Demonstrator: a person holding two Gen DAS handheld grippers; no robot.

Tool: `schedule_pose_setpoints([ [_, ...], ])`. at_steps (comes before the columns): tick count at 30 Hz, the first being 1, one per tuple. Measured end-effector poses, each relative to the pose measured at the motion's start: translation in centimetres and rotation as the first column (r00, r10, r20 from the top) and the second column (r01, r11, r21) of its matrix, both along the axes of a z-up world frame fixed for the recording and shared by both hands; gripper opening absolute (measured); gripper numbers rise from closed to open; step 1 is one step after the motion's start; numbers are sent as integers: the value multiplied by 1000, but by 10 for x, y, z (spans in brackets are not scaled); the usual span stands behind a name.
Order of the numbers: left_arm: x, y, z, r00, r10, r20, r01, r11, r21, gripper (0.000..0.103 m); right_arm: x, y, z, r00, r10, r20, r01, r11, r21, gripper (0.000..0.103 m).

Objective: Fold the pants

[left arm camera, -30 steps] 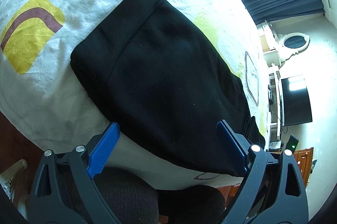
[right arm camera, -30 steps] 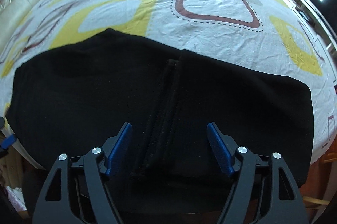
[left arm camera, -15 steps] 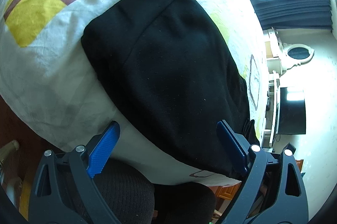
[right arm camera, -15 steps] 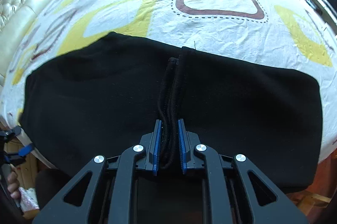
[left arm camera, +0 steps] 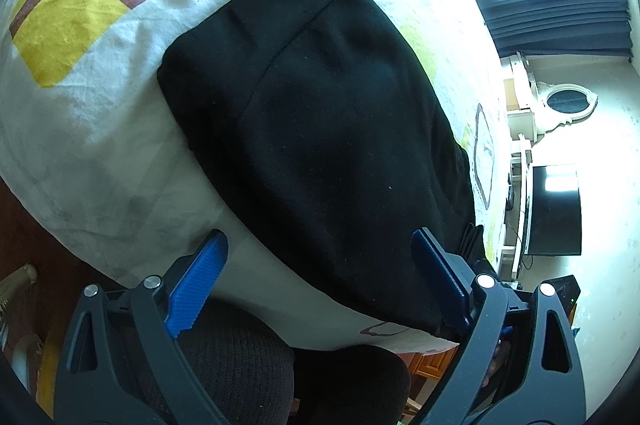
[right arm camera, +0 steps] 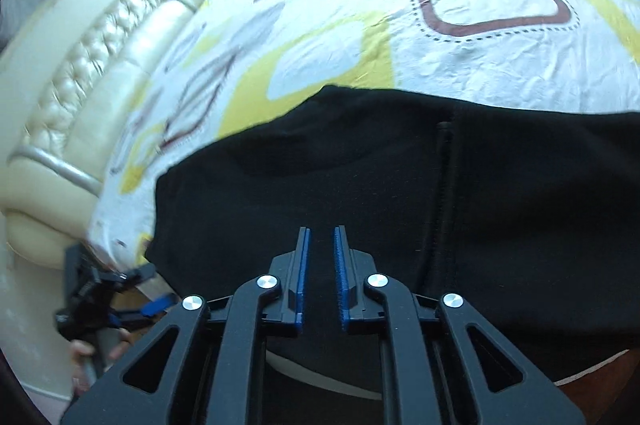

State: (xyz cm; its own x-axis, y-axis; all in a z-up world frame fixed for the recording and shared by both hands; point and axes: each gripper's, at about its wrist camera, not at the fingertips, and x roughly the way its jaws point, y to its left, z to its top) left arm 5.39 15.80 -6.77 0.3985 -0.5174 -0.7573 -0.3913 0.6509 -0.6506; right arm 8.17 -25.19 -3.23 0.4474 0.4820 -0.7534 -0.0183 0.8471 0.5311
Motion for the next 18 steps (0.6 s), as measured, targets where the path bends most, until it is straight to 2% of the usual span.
schedule_pose_setpoints([
  [3, 2, -6, 4, 999, -29, 27, 29, 1000, 2, 93, -13, -35, 10, 997, -73, 36, 70, 996, 62, 36],
  [4, 2, -9, 6, 999, -39, 36, 39, 999, 7, 93, -18, -51, 14, 993, -102, 51, 98, 992, 75, 51],
  [5, 2, -12, 8, 998, -51, 47, 50, 999, 11, 93, -23, -66, 14, 990, -136, 47, 131, 987, 91, 60],
  [9, 2, -39, 22, 981, -143, 134, 144, 990, 0, 93, -43, -110, -3, 982, -188, -32, 190, 943, 275, 60],
  [11, 3, -63, 28, 960, -209, 186, 222, 974, -49, 93, -51, -117, -8, 981, -186, -52, 193, 939, 285, 60],
  [13, 10, -93, 30, 933, -285, 220, 315, 943, -113, 93, -59, -121, -6, 982, -183, -41, 188, 949, 253, 60],
  [16, 26, -143, 30, 890, -373, 262, 420, 894, -156, 93, -65, -133, 0, 981, -192, -23, 192, 958, 211, 60],
  [17, 35, -164, 26, 872, -415, 261, 466, 867, -178, 93, -67, -139, 0, 979, -202, -22, 202, 956, 212, 60],
  [18, 42, -180, 22, 865, -435, 250, 484, 854, -190, 93, -69, -143, 0, 977, -211, -22, 211, 952, 222, 60],
])
